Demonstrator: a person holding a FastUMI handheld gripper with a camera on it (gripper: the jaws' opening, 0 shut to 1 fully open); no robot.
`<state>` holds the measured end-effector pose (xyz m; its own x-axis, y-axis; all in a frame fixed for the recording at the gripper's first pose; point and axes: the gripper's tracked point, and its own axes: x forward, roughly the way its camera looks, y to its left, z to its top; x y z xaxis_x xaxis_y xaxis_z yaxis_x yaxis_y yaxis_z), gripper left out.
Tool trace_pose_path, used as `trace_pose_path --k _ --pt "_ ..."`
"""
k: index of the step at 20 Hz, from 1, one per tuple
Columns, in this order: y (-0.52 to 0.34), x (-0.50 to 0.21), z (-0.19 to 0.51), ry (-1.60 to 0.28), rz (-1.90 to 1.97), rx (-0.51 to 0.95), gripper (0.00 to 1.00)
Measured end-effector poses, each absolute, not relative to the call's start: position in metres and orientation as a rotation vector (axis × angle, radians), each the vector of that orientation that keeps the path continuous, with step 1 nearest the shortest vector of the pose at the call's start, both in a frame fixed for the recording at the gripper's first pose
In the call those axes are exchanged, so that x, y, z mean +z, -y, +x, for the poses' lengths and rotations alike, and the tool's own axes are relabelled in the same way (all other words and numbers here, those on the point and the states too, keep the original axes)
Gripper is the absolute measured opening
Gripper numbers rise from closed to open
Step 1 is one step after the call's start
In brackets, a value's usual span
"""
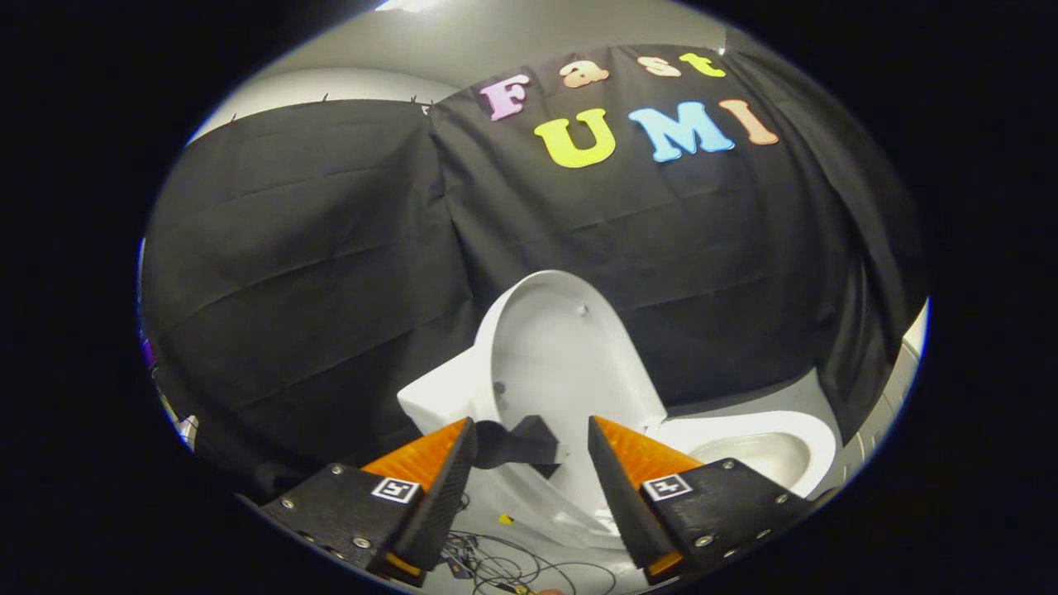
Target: Open the toilet lid.
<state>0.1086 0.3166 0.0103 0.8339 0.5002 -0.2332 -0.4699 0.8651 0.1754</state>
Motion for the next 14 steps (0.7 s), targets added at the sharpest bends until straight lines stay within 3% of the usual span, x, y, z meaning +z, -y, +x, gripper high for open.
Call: trace_pose_path --k 1,2,14 --pt "-0.303 0.014 0.108 -0.258 0.090 0.496 0.89" --pt "-0.286 0.022 0.109 -0.230 0.068 0.473 0.94" --pt "-0.071 0.114 0.052 0.031 -0.112 0.182 0.96"
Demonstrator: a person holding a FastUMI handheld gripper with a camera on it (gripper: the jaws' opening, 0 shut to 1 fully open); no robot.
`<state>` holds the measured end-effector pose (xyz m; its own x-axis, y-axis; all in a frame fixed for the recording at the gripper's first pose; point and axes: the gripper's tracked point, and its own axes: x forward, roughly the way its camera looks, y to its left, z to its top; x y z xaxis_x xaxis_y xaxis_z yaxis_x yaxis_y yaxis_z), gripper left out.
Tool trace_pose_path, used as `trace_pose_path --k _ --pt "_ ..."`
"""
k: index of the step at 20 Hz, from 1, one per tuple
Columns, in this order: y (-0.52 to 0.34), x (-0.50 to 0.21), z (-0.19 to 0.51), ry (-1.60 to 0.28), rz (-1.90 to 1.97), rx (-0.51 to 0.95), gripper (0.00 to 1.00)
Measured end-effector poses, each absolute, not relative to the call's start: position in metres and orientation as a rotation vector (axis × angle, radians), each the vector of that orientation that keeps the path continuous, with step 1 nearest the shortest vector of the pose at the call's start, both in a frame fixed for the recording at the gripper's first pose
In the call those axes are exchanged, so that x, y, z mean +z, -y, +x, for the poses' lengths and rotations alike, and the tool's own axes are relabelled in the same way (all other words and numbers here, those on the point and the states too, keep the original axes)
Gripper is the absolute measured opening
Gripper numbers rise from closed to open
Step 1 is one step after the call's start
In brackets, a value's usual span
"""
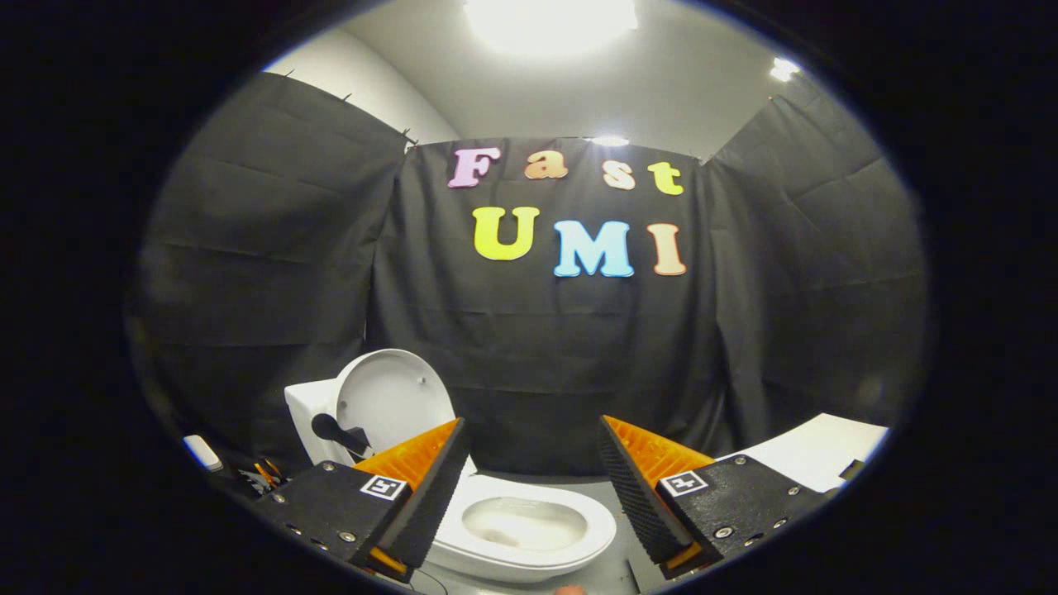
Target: Open the toilet lid.
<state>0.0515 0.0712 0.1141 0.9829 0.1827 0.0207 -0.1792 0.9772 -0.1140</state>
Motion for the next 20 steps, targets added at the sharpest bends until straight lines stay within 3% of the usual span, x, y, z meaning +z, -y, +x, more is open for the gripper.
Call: trace_pose_path --k 8,20 --pt "0.004 0.074 0.021 -0.033 -0.060 0.069 0.95" --pt "0.021 0.059 0.015 -0.034 -0.060 0.038 0.95"
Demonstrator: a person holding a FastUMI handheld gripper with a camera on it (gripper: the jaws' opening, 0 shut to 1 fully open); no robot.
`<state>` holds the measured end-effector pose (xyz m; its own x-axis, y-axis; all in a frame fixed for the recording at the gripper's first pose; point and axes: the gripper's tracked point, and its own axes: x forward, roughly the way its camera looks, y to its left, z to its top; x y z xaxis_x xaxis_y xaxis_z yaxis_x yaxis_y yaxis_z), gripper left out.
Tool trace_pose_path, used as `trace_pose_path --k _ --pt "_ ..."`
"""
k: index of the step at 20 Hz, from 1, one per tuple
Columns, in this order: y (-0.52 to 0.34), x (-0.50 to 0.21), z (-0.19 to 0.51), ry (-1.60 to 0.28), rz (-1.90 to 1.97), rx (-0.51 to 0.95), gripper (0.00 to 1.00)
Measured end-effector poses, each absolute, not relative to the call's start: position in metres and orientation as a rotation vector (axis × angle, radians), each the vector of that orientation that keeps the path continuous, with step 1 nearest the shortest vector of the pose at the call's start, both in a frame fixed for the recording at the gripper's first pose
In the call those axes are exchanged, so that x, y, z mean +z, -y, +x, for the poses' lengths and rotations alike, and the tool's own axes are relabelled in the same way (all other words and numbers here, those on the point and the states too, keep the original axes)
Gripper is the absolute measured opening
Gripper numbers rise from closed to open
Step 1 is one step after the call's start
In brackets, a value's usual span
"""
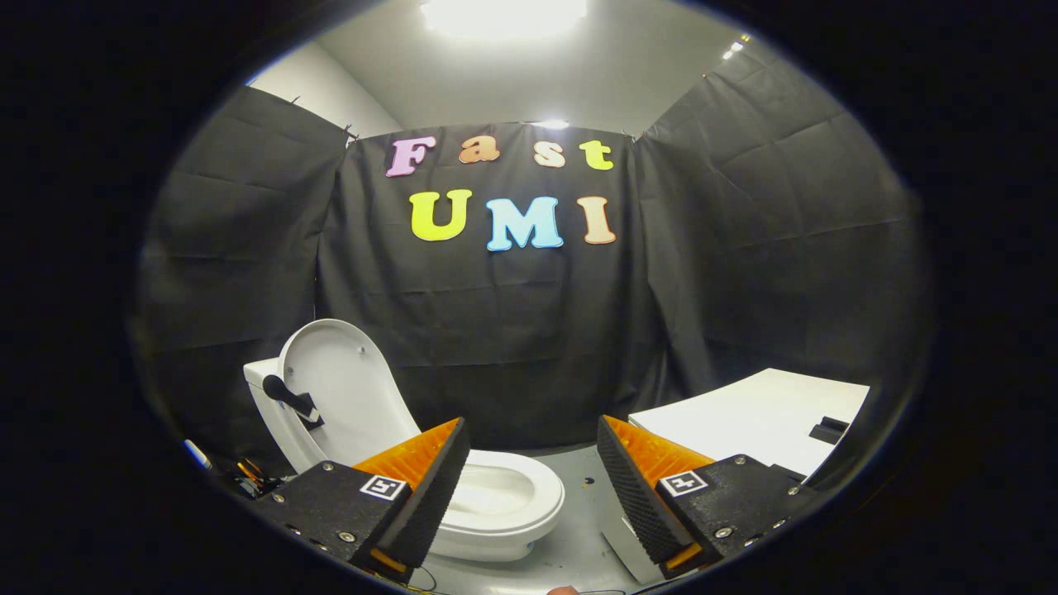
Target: Open the toilet lid.
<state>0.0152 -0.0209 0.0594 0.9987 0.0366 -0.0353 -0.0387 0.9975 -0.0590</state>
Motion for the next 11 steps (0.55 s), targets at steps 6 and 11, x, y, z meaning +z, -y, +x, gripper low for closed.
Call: trace_pose_path --k 6,11 --pt "0.0198 0.0549 0.0141 -0.042 -0.065 0.040 0.96" --pt "0.0209 0.0535 0.0143 -0.048 -0.063 0.038 0.96"
